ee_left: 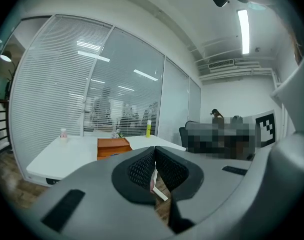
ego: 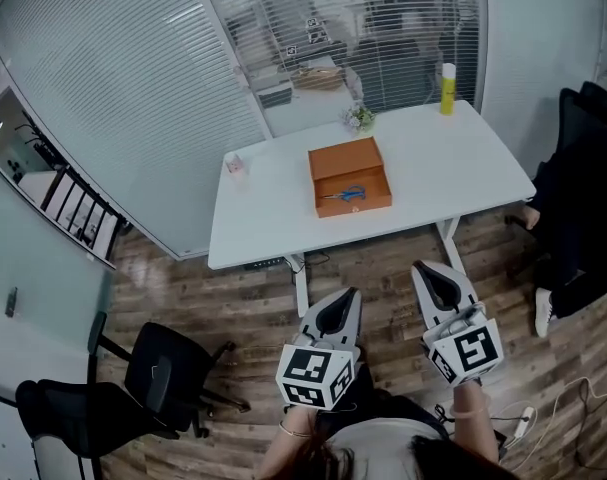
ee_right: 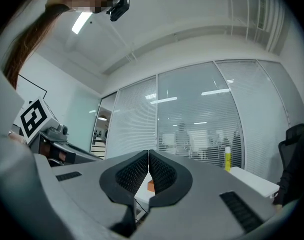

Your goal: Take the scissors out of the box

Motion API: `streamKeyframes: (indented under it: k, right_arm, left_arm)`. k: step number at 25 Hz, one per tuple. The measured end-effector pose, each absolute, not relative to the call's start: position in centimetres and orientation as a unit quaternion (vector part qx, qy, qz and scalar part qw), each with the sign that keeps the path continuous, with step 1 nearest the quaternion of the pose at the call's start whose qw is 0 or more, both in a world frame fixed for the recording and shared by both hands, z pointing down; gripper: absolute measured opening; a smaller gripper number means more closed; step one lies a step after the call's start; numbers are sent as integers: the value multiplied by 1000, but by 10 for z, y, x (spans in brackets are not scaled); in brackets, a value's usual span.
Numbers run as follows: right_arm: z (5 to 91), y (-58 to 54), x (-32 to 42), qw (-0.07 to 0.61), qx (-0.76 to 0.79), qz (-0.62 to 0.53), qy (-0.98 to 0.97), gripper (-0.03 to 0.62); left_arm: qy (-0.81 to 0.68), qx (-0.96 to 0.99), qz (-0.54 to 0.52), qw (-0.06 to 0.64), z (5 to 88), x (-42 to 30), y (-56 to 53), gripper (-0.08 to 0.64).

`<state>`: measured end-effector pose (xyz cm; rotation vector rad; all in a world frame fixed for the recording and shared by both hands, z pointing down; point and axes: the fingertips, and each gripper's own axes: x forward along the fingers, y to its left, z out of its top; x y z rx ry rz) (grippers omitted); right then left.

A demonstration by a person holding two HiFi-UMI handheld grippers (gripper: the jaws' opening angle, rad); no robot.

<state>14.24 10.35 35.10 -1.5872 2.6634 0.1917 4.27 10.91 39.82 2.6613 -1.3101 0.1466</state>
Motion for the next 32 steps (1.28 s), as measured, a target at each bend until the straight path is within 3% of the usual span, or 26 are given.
streamKeyframes:
  k: [32]
  right_arm:
    - [341, -58, 105, 11, -538, 67, 840, 28]
  left_arm:
    - [-395, 913, 39, 96, 399, 8, -60, 18]
